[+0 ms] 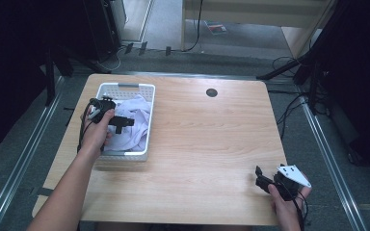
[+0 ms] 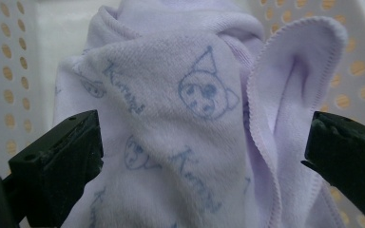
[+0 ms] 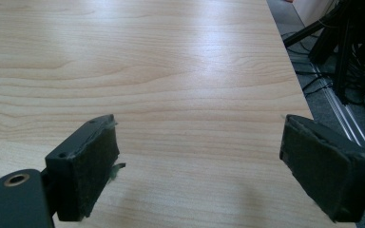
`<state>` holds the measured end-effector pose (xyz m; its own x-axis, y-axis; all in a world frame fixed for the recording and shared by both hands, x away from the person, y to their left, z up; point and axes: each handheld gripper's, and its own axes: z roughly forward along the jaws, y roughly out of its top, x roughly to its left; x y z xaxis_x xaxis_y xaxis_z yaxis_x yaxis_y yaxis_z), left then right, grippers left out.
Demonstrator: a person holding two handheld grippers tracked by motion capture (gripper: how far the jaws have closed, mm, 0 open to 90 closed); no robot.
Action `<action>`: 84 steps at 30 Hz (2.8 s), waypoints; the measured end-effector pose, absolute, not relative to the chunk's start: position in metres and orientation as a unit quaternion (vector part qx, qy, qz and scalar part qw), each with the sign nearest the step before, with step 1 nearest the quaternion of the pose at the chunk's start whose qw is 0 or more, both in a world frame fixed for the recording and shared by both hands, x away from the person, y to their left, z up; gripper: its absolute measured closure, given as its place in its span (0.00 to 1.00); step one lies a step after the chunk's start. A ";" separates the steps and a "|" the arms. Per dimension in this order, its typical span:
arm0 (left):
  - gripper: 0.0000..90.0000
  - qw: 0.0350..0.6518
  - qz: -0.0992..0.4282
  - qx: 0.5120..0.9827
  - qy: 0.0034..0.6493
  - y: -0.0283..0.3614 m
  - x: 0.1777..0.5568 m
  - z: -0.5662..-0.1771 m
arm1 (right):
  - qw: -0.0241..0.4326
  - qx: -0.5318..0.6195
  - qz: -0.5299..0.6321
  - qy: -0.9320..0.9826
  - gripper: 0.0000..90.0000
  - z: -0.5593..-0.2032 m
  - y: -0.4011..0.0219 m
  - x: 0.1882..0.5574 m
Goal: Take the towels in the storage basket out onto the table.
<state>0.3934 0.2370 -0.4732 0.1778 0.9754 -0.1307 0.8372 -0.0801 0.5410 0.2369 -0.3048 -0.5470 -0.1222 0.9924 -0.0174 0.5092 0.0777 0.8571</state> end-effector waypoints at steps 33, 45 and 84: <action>0.00 0.156 0.143 0.763 0.610 0.210 0.423 -0.513 | 0.328 0.571 0.363 0.659 0.14 -0.547 -0.305 0.238; 0.19 0.145 0.156 0.761 0.613 0.212 0.420 -0.511 | 0.331 0.572 0.360 0.659 0.15 -0.547 -0.304 0.238; 0.67 0.199 0.139 0.734 0.635 0.235 0.410 -0.434 | 0.330 0.572 0.360 0.659 0.14 -0.547 -0.304 0.238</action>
